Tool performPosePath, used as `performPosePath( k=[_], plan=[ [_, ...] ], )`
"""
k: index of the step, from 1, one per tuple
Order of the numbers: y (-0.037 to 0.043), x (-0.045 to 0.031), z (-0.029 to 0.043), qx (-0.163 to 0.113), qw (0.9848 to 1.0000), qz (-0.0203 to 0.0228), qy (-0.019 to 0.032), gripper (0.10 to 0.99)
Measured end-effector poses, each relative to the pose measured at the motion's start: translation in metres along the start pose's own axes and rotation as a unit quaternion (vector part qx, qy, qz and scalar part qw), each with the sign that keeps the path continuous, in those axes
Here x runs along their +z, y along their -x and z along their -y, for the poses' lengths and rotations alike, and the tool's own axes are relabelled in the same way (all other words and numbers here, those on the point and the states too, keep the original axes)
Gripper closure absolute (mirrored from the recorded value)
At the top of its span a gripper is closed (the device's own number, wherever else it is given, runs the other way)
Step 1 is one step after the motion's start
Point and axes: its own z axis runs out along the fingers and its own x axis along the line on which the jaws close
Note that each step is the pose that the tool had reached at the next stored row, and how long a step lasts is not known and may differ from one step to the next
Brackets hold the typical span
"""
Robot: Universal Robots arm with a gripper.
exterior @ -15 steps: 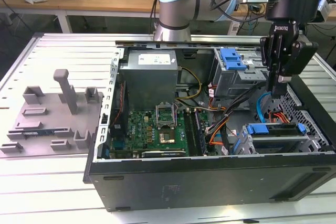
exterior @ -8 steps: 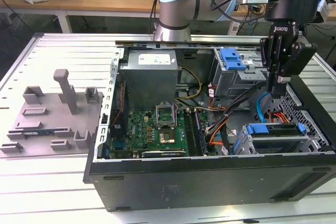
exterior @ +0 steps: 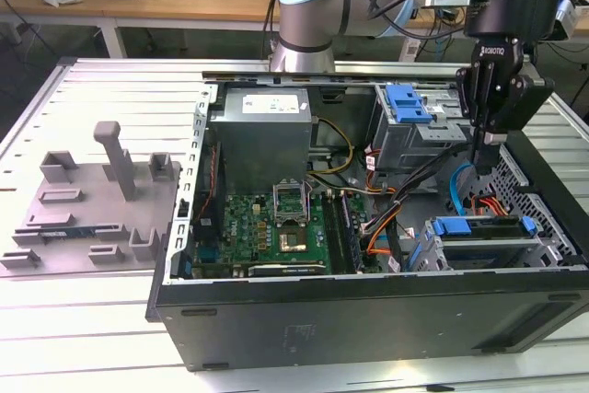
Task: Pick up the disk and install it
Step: 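Insert the second disk wire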
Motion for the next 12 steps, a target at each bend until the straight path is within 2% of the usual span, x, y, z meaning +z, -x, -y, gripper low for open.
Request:
performPosePath(
  k=[4, 9, 10, 12],
  plan=[
    [-0.0015, 0.0009, 0.0001, 0.000, 1.0000, 0.0009, 0.0000, 0.925],
    [-0.0117, 0.0061, 0.0006, 0.001, 0.9999, 0.0112, 0.0011, 0.925],
    [-0.0148, 0.0077, 0.0007, 0.002, 0.9999, 0.0163, 0.0016, 0.925],
    [-0.0176, 0.0092, 0.0009, 0.002, 0.9997, 0.0222, 0.0022, 0.925]
  ],
)
